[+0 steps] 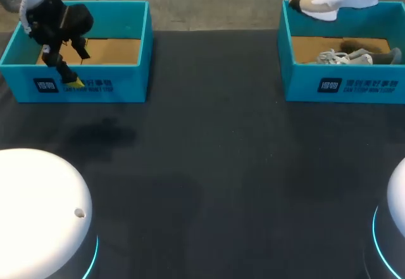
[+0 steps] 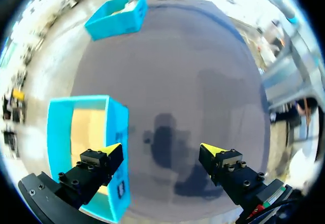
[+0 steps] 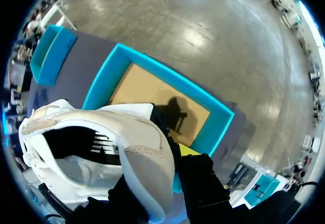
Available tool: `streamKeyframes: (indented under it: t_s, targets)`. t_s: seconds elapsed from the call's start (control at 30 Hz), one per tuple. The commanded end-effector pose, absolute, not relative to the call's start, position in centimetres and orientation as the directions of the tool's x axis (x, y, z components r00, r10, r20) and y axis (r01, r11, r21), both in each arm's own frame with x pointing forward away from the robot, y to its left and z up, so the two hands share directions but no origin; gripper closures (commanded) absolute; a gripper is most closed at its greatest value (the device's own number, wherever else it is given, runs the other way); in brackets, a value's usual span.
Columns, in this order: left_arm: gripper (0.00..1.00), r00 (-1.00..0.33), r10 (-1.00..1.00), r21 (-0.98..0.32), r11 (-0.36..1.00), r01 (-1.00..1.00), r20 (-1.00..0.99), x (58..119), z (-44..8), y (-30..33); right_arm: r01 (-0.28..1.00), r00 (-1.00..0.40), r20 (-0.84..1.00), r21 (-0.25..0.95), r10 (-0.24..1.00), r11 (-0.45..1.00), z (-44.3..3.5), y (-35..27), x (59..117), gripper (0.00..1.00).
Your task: Take the shoe out of the shoebox, open the shoe tongue, remove and reinsert the insole, then place the shoe into the shoebox
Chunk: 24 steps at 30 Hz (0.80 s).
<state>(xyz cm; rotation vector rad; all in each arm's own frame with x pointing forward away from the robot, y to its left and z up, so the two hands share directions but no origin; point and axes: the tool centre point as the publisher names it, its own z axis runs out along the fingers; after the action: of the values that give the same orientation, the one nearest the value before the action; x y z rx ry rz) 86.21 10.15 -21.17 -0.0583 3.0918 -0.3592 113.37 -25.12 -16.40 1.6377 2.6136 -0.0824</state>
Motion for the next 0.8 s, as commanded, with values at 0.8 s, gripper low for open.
streamKeyframes:
  t_s: [0.8]
  targets:
    - [0.0, -0.703, -0.68, -0.112, 0.698, -0.707, 0.209, 86.8, -20.8, 14.4, 0.996, -0.092, -0.083, -0.016, 0.992, 0.091, -18.5, -29.4, 111.9, 1.0]
